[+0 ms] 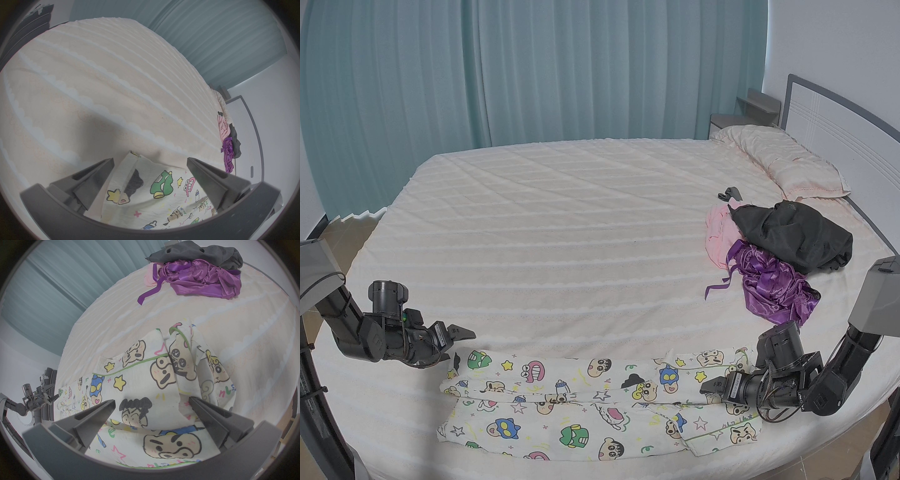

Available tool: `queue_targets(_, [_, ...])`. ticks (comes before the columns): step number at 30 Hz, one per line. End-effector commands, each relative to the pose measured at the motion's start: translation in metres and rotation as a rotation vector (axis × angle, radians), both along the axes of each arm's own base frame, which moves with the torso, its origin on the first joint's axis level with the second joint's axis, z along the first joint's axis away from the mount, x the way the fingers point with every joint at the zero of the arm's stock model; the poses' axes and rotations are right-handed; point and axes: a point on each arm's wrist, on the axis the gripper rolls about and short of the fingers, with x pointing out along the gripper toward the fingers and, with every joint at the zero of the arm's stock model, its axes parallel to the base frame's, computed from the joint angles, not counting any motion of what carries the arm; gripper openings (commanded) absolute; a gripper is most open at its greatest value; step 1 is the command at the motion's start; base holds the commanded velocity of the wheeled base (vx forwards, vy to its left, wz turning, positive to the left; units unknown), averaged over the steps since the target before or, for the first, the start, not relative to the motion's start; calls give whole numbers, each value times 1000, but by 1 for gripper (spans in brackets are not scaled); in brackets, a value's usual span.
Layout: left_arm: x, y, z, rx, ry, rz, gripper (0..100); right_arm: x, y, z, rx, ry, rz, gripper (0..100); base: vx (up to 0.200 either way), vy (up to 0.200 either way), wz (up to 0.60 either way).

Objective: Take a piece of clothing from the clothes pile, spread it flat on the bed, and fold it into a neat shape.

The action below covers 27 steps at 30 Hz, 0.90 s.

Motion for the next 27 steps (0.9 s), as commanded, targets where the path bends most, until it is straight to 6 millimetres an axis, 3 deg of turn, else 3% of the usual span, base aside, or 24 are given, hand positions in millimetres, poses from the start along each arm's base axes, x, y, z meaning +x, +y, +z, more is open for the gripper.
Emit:
queue_targets(1, [2, -4, -6, 10, 12, -24, 0, 1, 0, -1, 0, 1, 0, 100, 0, 0, 0])
queue_targets(27, [14, 3, 3, 25, -35, 5, 0, 2, -1, 0, 1, -2, -5, 100, 0, 0, 0])
